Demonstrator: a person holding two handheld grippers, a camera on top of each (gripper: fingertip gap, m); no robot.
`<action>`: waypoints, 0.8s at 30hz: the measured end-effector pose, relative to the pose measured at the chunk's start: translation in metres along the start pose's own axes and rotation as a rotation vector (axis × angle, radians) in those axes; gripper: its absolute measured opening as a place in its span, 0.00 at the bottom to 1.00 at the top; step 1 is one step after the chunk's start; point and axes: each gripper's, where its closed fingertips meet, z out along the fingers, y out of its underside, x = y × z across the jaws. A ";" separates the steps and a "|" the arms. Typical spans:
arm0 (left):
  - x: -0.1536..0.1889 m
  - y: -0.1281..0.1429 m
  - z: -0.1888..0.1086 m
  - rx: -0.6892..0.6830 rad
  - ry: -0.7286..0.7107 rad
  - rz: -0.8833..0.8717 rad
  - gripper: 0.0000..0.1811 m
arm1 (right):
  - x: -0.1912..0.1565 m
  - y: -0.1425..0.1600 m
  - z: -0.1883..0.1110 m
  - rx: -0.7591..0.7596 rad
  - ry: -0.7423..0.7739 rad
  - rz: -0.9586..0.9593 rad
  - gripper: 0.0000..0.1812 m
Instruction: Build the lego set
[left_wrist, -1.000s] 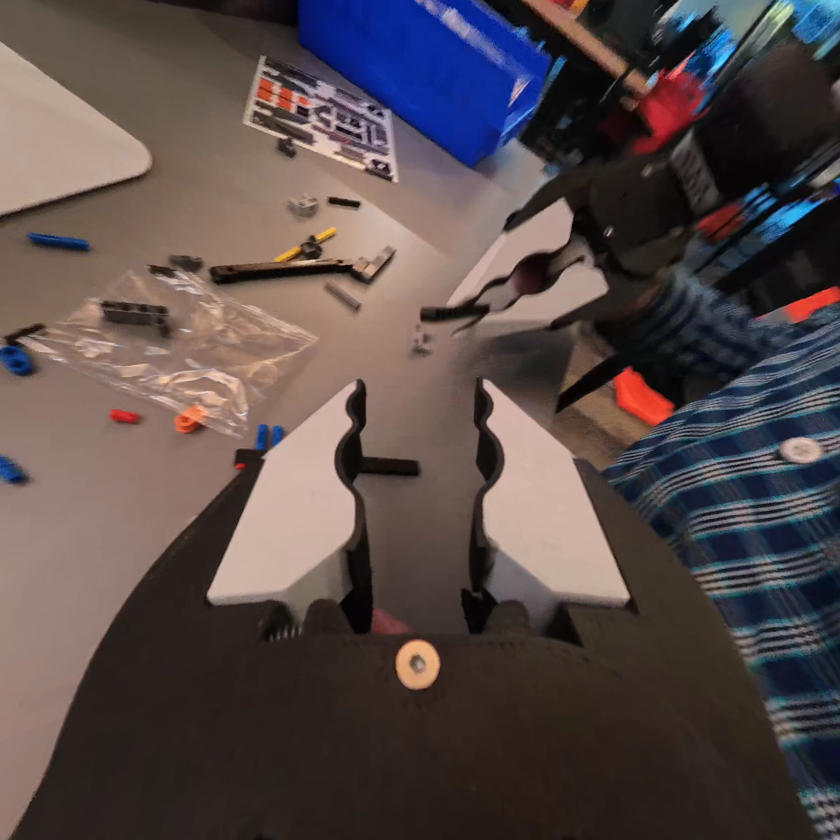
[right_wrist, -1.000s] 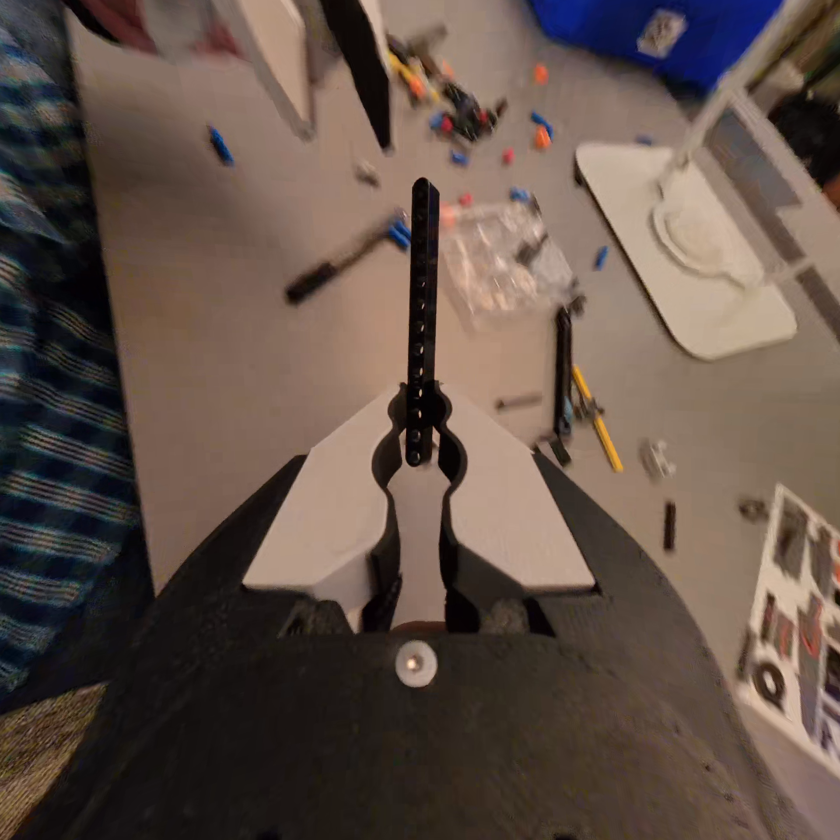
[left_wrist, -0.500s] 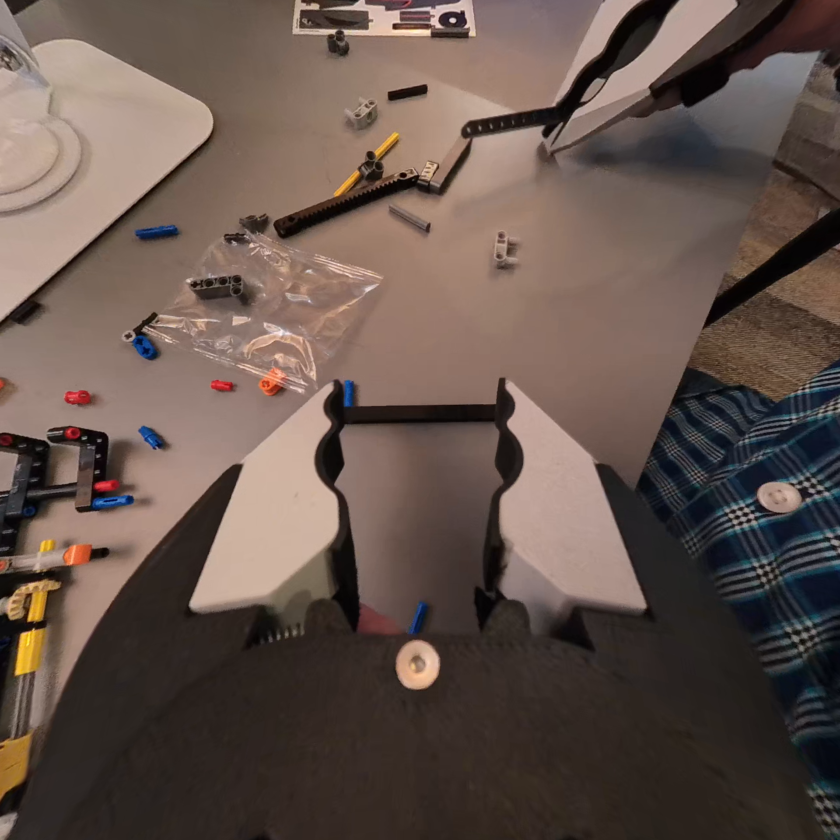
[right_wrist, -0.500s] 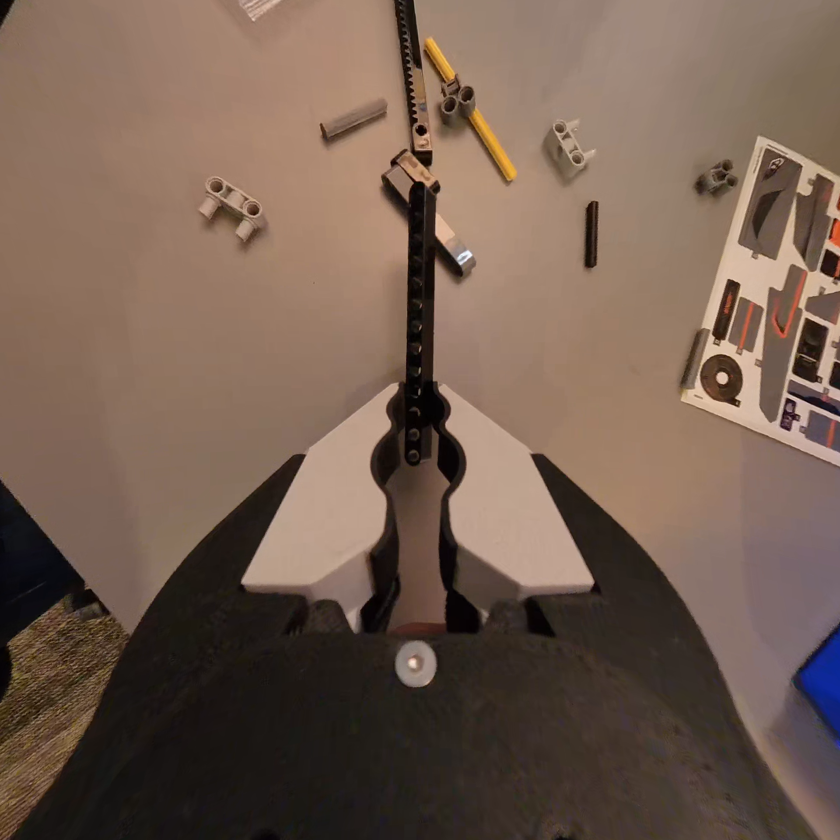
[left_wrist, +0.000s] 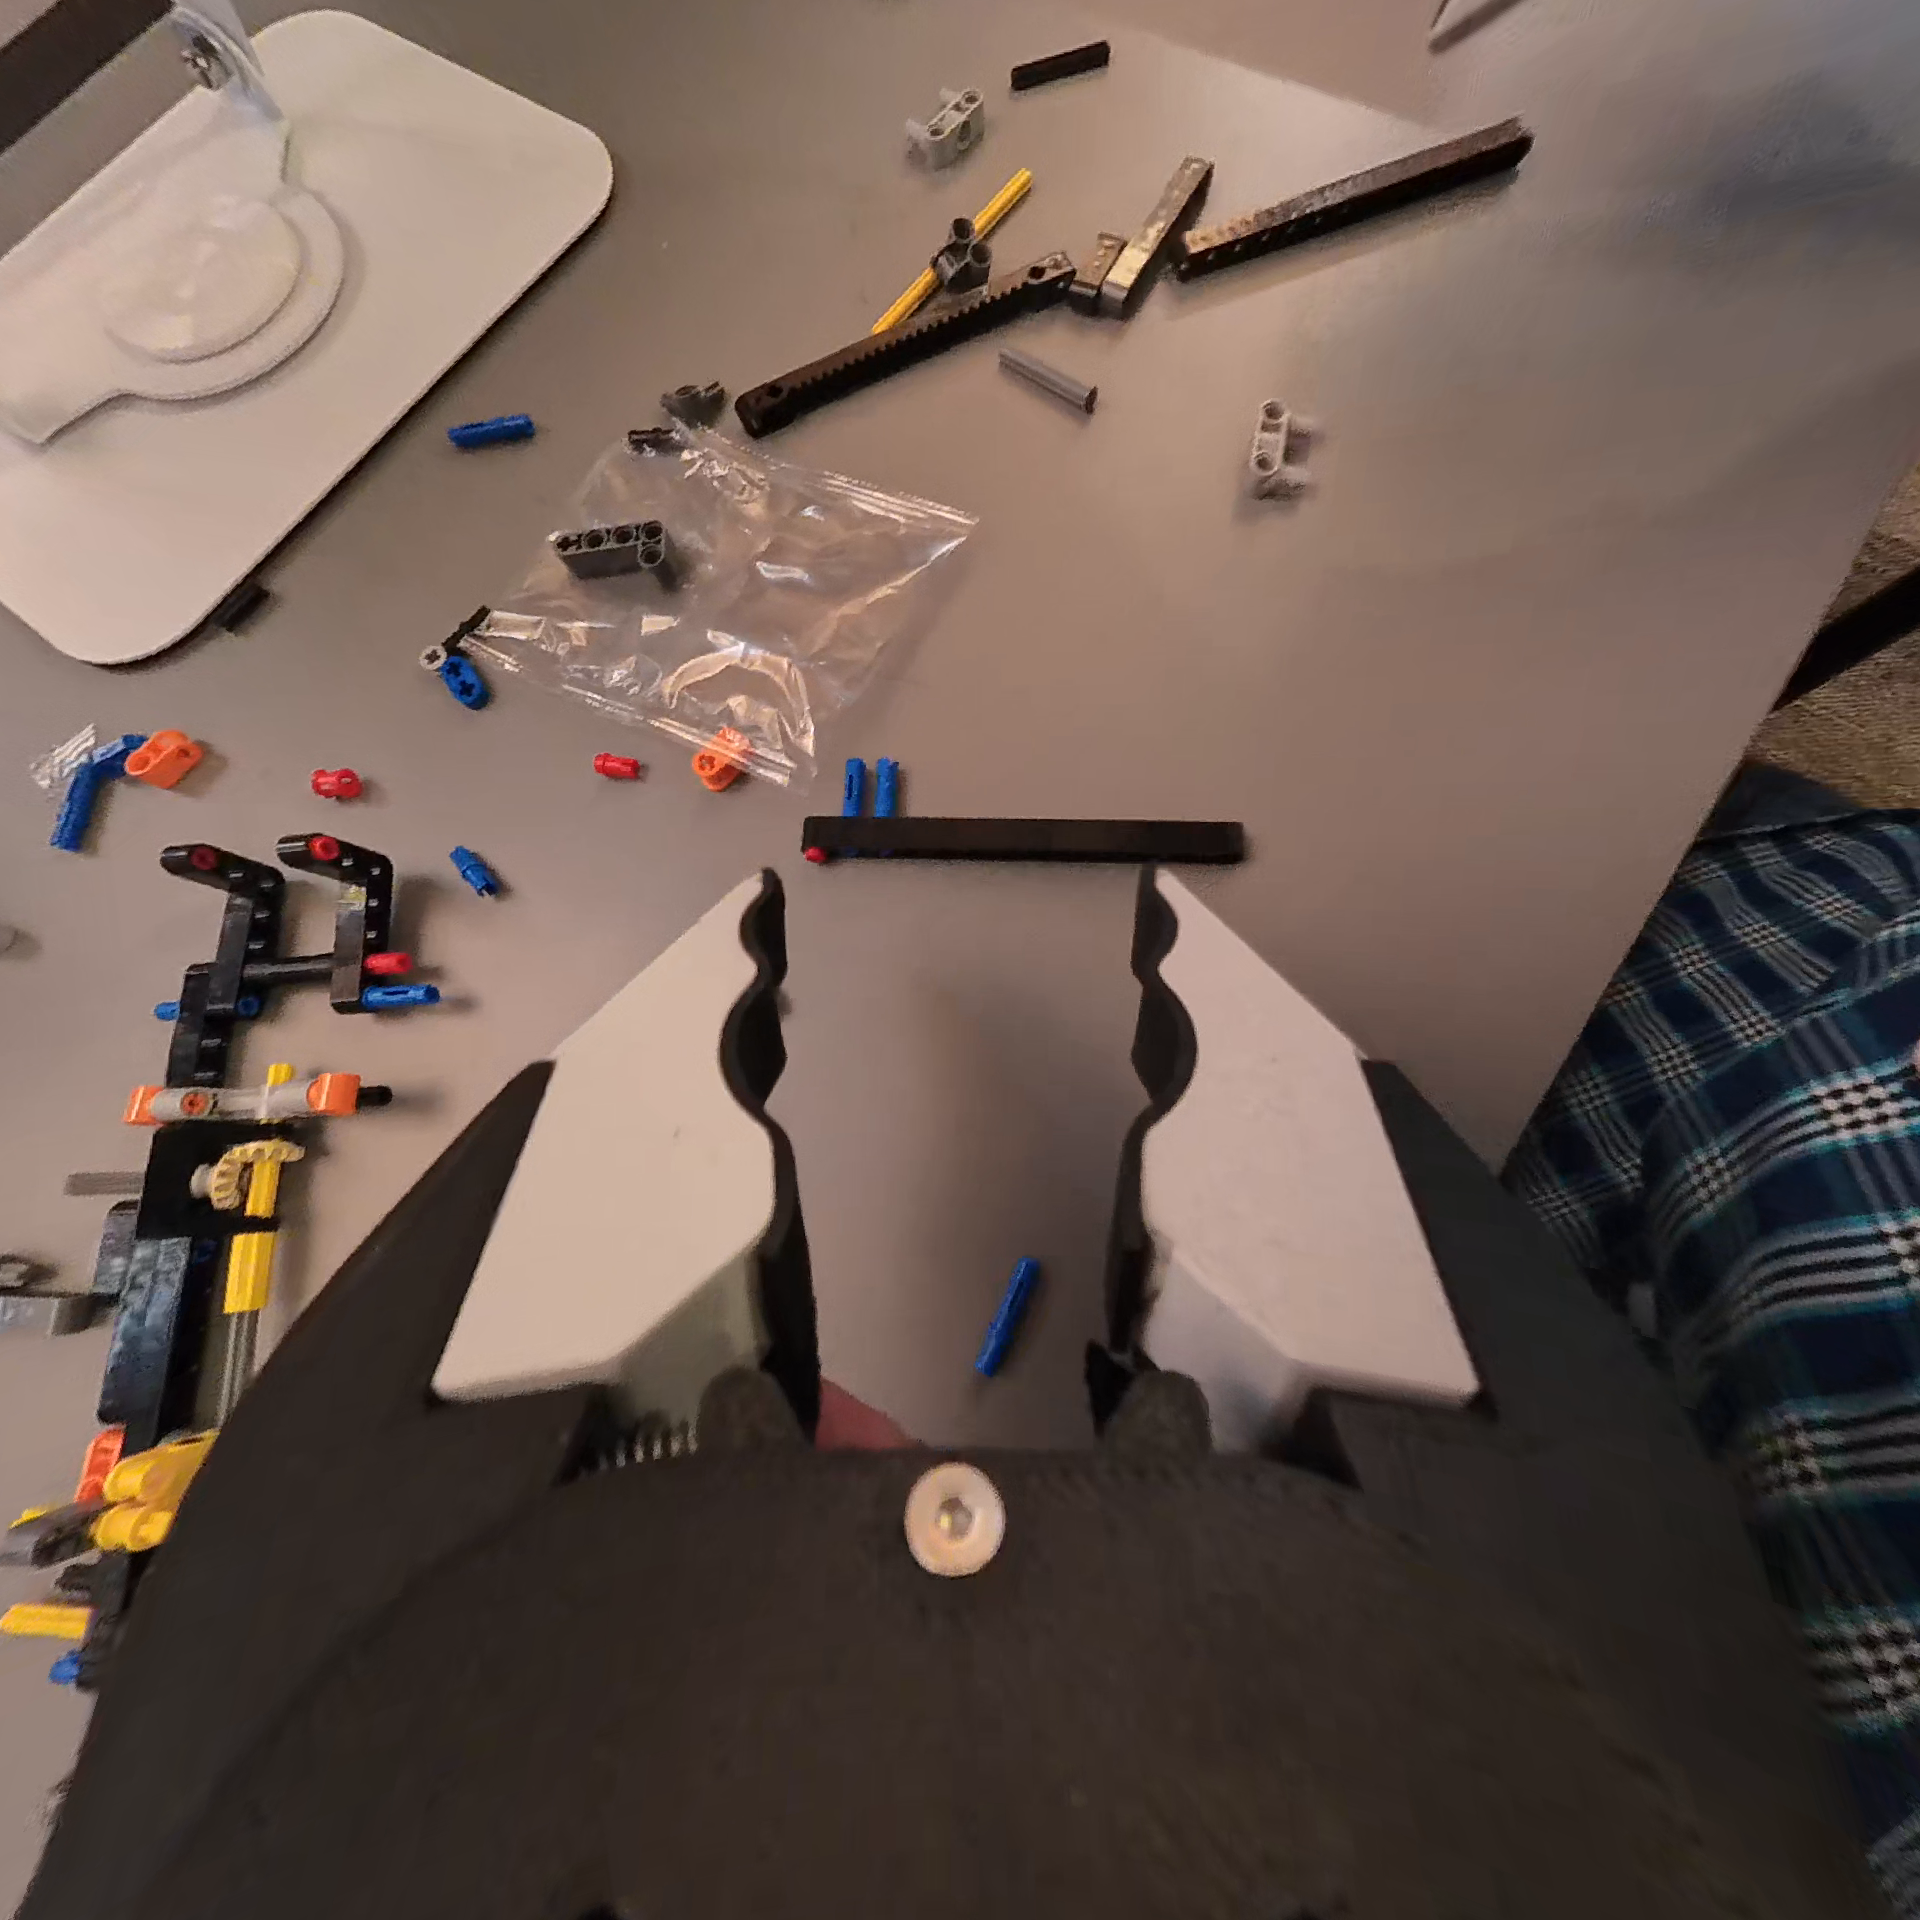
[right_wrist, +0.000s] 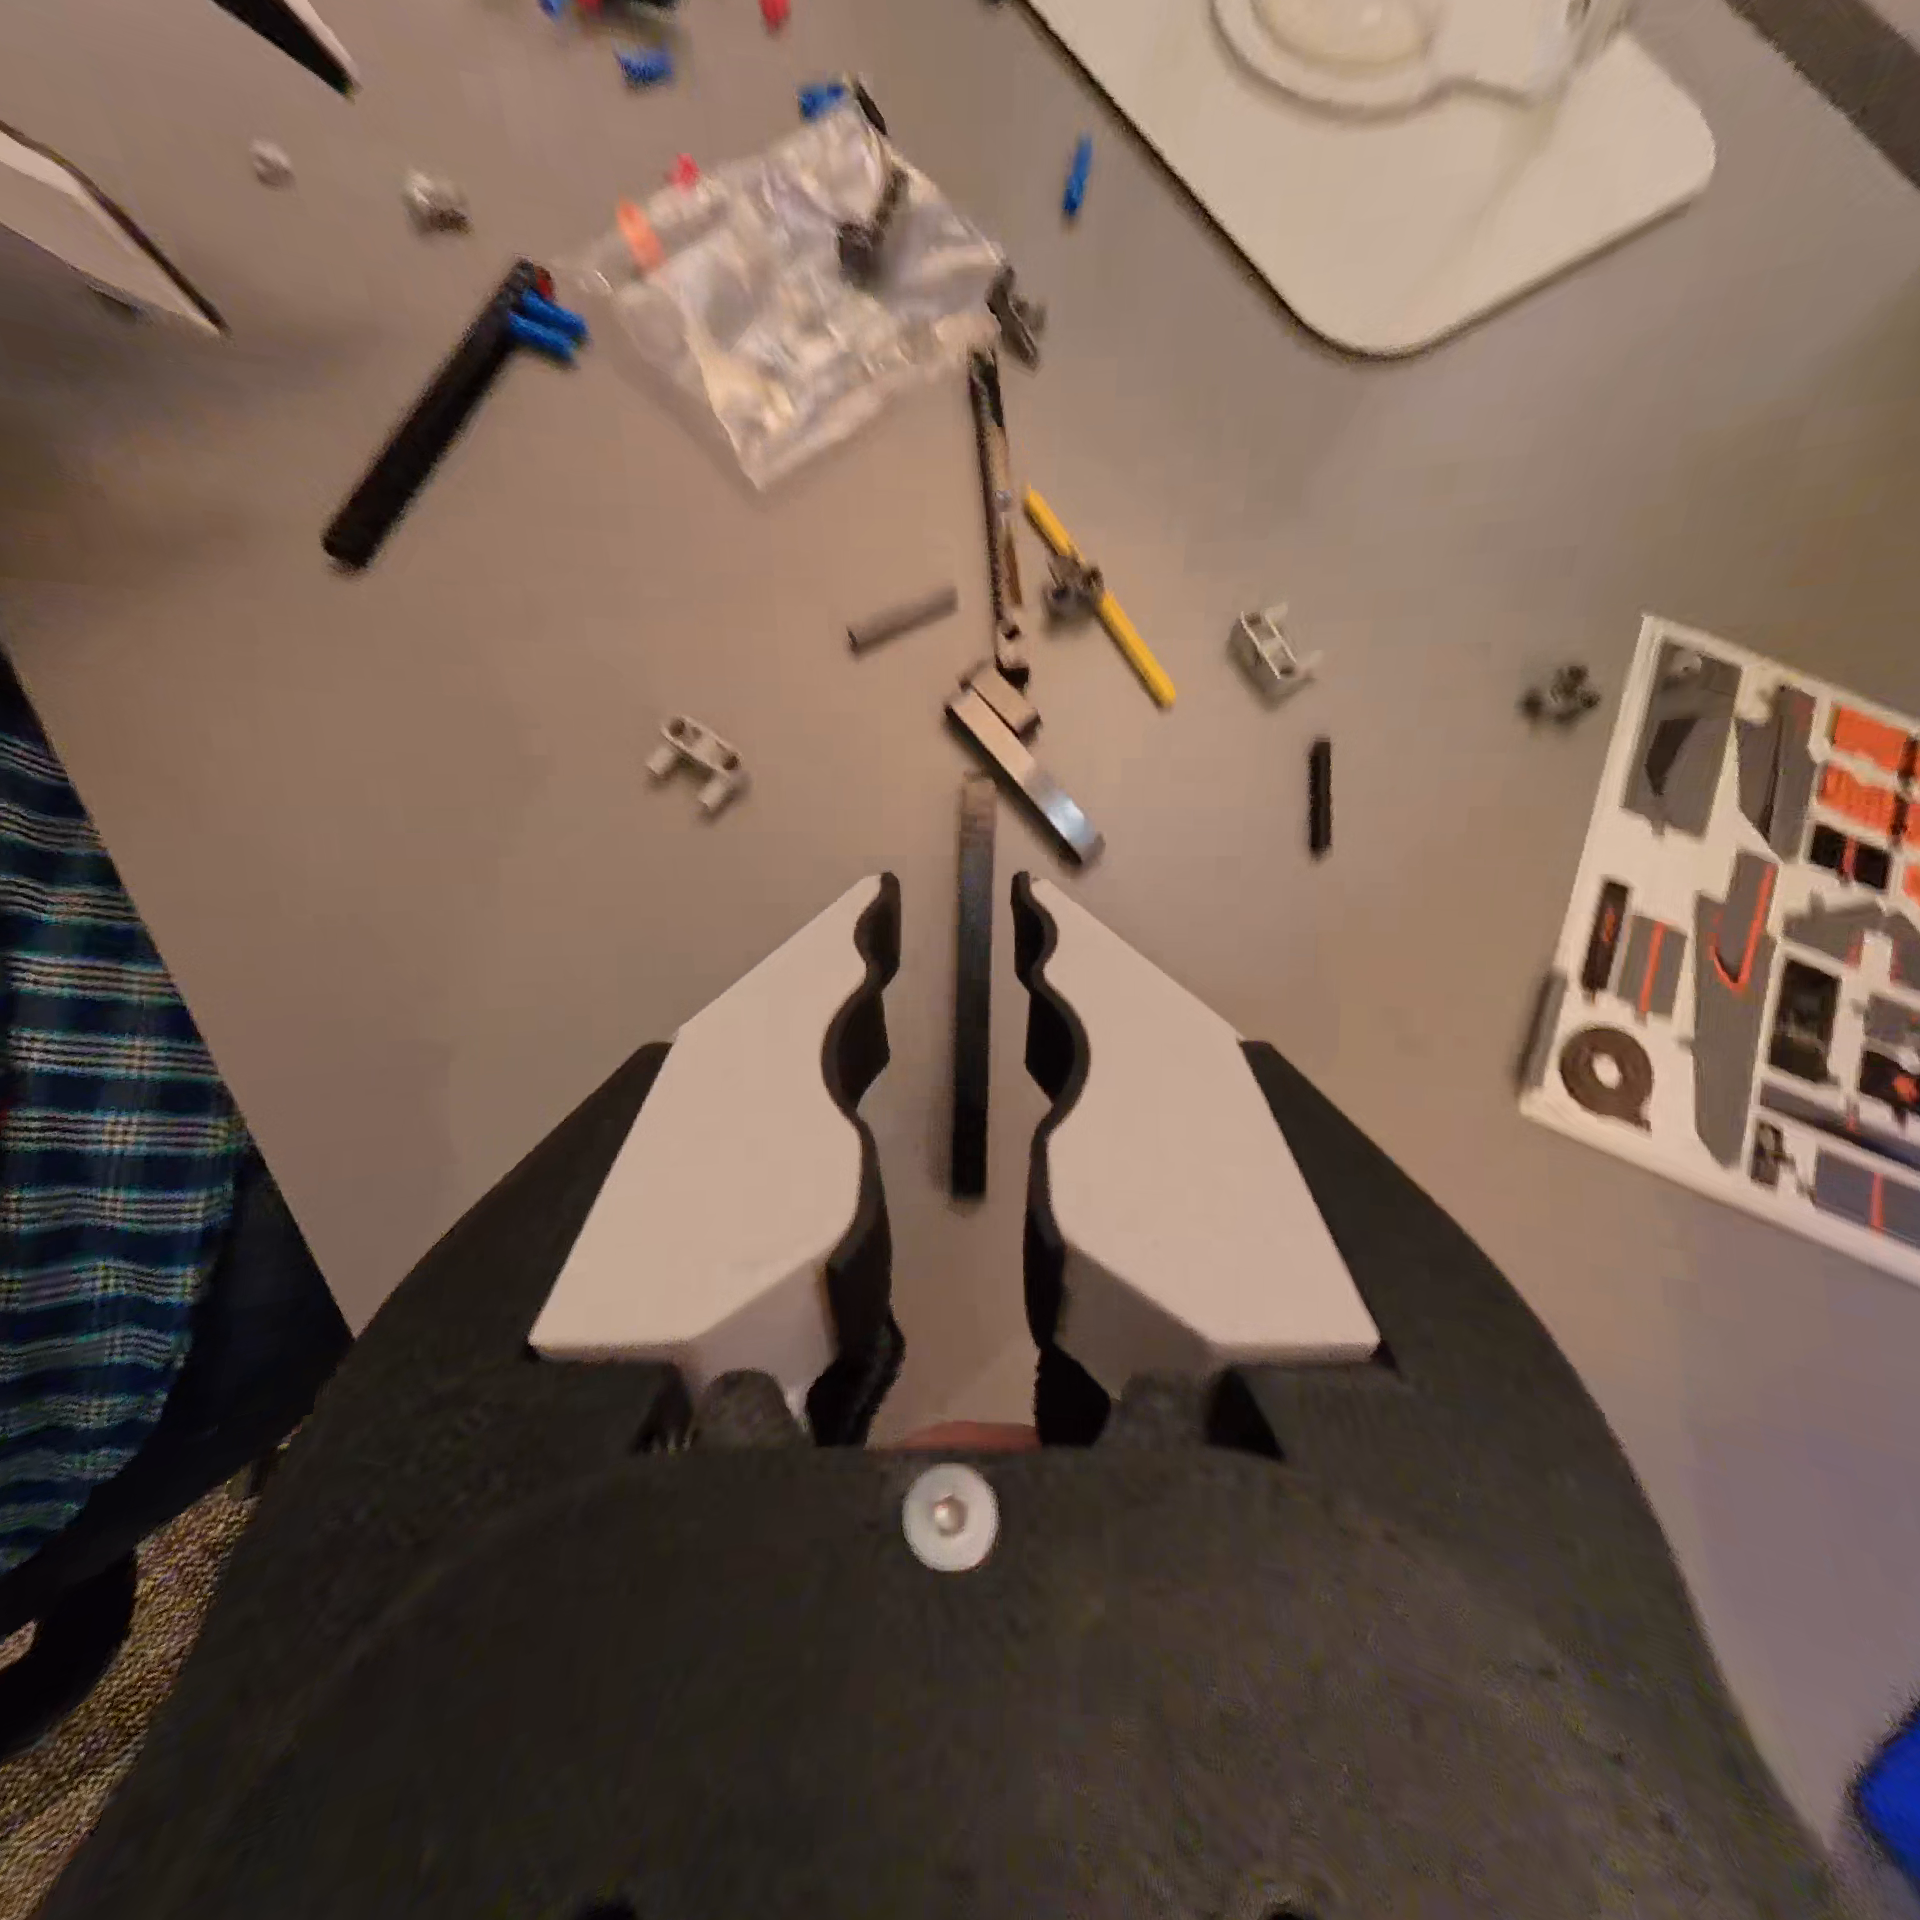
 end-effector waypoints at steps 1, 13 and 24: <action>-0.002 0.002 0.001 -0.008 -0.015 0.011 0.35 | -0.004 -0.007 0.005 0.006 -0.019 -0.011 0.11; -0.081 -0.006 -0.033 0.023 -0.252 0.083 0.19 | -0.030 -0.115 0.084 0.106 -0.132 -0.179 0.08; -0.092 -0.001 -0.028 0.075 -0.245 0.052 0.19 | -0.020 -0.150 0.194 -0.045 -0.192 -0.251 0.05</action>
